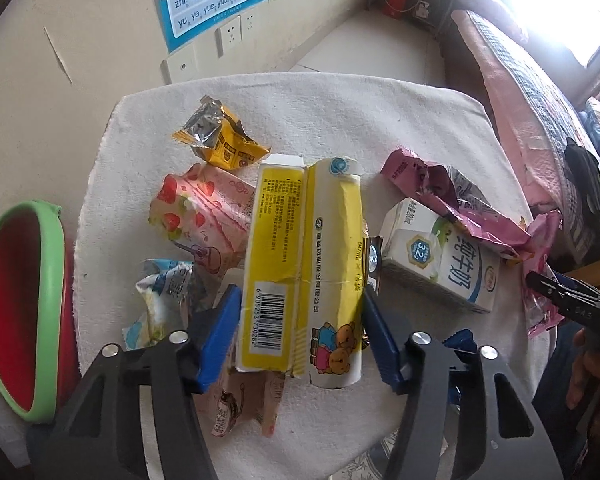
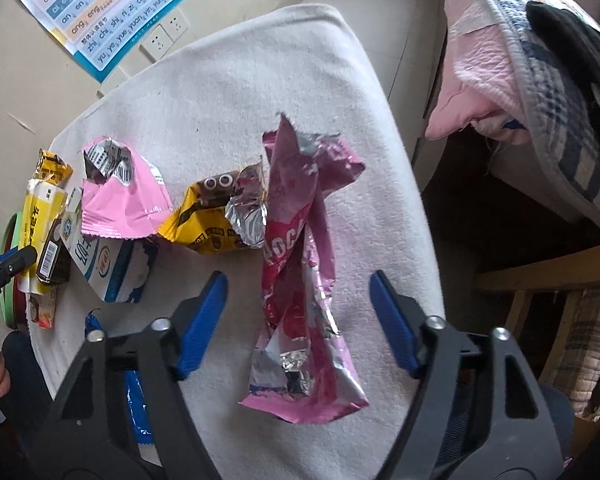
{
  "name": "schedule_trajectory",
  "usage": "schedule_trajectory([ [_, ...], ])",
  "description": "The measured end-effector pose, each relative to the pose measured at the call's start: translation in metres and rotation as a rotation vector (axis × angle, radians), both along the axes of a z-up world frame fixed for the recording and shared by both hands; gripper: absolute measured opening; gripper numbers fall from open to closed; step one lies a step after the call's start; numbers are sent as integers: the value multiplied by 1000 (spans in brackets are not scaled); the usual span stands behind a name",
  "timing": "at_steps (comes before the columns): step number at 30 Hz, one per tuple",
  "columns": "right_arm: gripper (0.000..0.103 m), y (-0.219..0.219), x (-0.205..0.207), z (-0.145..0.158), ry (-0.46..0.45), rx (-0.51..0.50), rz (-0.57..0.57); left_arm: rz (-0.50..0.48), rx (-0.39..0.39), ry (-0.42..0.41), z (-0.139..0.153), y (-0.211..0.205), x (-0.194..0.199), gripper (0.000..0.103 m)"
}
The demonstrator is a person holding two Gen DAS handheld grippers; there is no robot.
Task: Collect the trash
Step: 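Grasp the yellow carton with the left tool while the right tool grasps the pink wrapper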
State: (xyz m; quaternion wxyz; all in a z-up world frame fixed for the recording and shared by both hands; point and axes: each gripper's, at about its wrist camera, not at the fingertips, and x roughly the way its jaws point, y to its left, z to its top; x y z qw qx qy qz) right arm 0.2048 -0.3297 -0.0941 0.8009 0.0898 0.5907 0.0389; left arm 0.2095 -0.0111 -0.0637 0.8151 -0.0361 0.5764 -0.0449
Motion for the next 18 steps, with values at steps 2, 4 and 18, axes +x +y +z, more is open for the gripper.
schedule_trajectory([
  [2,51,1,-1,-2,5,11,8,-2,-6,-4,2,1,-1,49],
  [4,40,3,-2,-1,4,17,13,-4,-9,-12,6,2,-2,40],
  [18,27,6,-16,32,-62,36,30,6,-75,-46,22,10,-21,24],
])
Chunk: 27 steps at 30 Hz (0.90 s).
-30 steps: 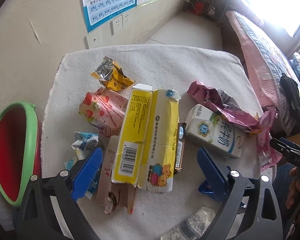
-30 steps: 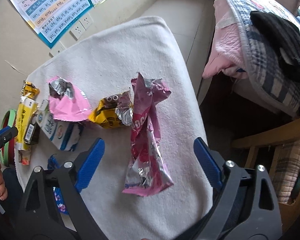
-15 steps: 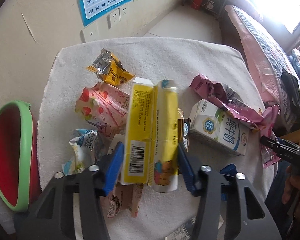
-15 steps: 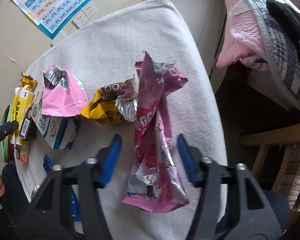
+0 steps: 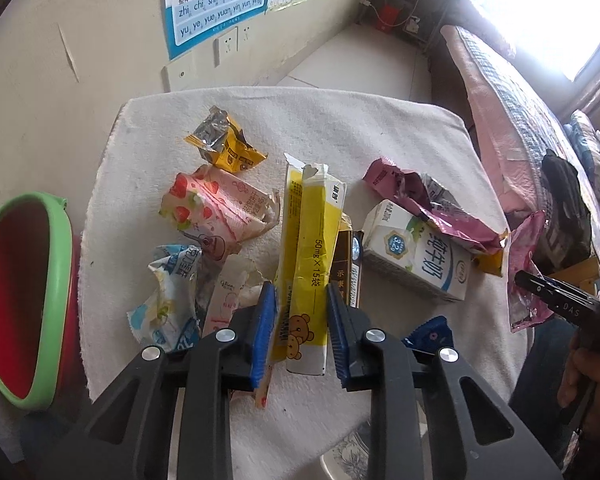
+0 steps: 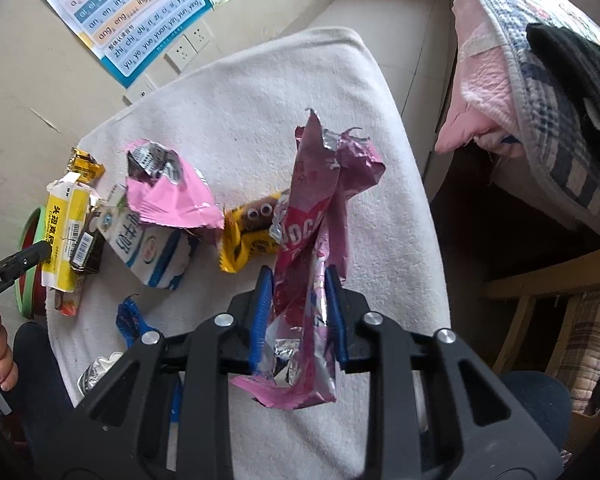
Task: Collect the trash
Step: 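Grasp the yellow carton with the left tool while the right tool grasps the pink wrapper, then carry both items over the red bin and open both tools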
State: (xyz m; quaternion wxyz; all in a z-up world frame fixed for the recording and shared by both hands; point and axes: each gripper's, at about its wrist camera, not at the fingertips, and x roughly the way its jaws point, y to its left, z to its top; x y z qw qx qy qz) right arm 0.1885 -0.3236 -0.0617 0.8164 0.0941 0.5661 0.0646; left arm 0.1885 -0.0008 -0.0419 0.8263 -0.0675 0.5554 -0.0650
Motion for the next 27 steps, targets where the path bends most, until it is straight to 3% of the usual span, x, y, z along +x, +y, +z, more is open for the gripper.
schedule_trajectory([
  [15,27,14,-13,53,-96,-5,21,18,-18,-79,39,14,-22,24],
  [27,27,81,-16,95,-171,4,142,82,-28,-130,62,54,-51,24],
])
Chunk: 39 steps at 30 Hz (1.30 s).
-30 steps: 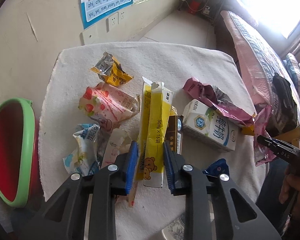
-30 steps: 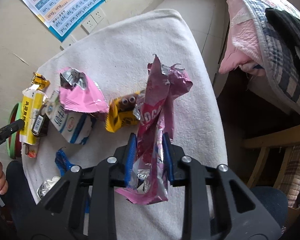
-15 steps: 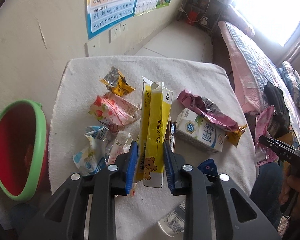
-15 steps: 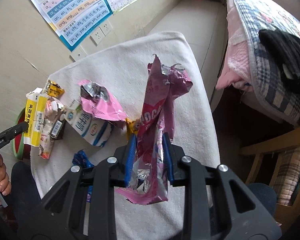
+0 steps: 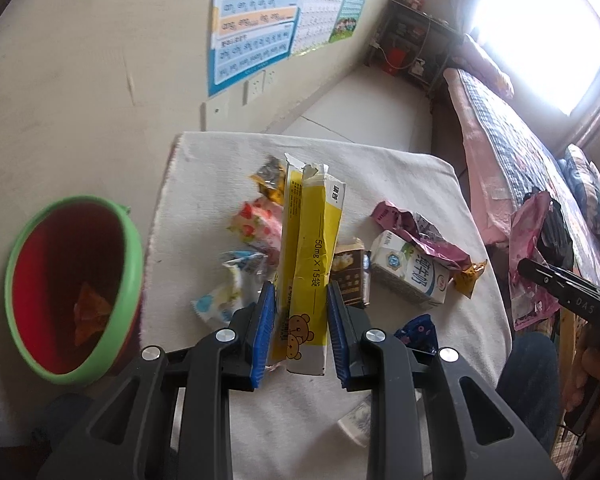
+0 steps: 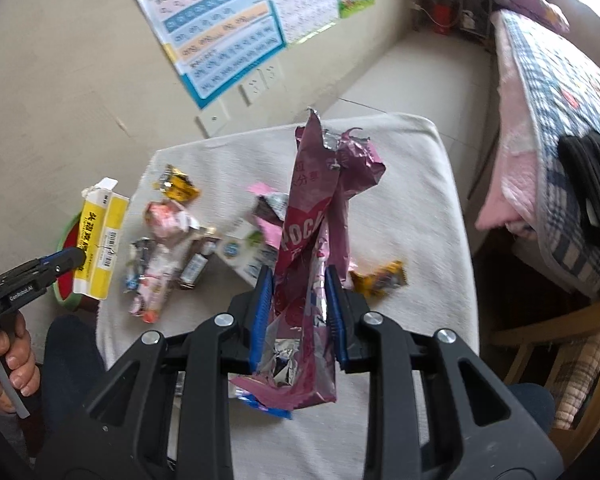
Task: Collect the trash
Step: 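Carry both items over the red bin and open both tools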
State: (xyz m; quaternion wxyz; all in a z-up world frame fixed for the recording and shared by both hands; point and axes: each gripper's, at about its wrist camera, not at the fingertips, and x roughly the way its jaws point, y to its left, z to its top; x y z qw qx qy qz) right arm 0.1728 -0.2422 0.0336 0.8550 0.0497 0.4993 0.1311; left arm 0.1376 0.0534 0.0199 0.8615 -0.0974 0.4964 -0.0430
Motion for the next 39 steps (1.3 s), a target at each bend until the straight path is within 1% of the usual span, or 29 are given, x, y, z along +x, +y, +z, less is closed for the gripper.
schedule_trajectory([
  [10,27,62,1,23,-37,0,104,81,8,-25,12,48,-18,24],
  [21,27,151,10,41,-61,12,246,189,10,-48,26,112,-36,24],
  [33,27,246,19,48,-66,35,404,316,24,-45,32,183,-63,24],
  [39,27,289,20,48,-56,46,474,364,21,-37,30,210,-72,24],
])
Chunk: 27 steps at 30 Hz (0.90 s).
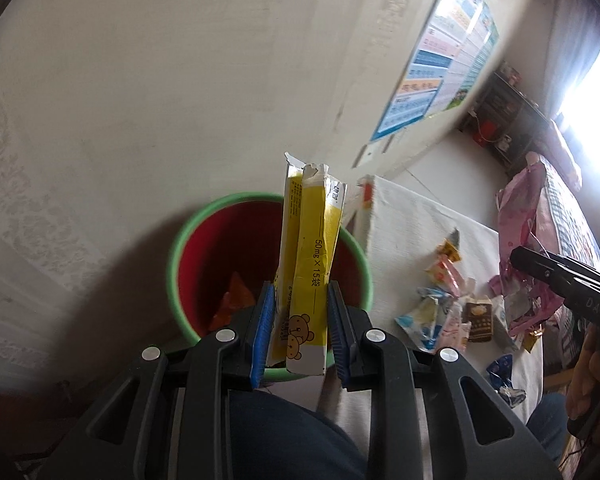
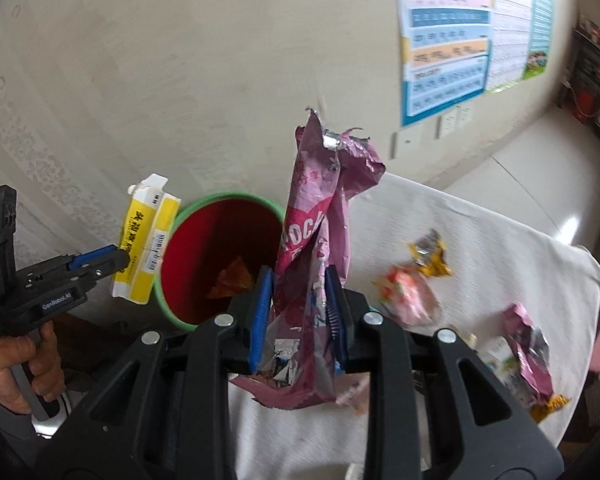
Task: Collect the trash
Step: 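Carry both items over the red bin and open both tools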
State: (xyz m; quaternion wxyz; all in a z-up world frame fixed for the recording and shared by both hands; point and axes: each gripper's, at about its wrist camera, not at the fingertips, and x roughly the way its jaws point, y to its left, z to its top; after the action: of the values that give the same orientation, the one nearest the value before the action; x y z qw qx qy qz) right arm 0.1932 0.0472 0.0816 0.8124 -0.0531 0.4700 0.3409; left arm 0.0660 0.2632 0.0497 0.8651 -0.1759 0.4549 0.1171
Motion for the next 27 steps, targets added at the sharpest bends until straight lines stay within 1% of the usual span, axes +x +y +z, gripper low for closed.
schedule_trajectory([
  [6,27,47,1,-3,5,-5,74,29,-19,2,-7,19,2,24],
  [16,27,115,0,-21,33,-31,170,42,-45,6,-17,47,9,25],
  [22,27,131,6,-35,57,-52,176,42,-61,12,-25,60,18,27],
  [24,27,134,8,-40,68,-59,175,40,-66,13,-27,64,20,30],
  [25,28,136,8,-42,71,-62,175,40,-69,11,-27,66,22,32],
  [27,37,139,8,-45,74,-65,175,42,-73,8,-28,68,25,38],
])
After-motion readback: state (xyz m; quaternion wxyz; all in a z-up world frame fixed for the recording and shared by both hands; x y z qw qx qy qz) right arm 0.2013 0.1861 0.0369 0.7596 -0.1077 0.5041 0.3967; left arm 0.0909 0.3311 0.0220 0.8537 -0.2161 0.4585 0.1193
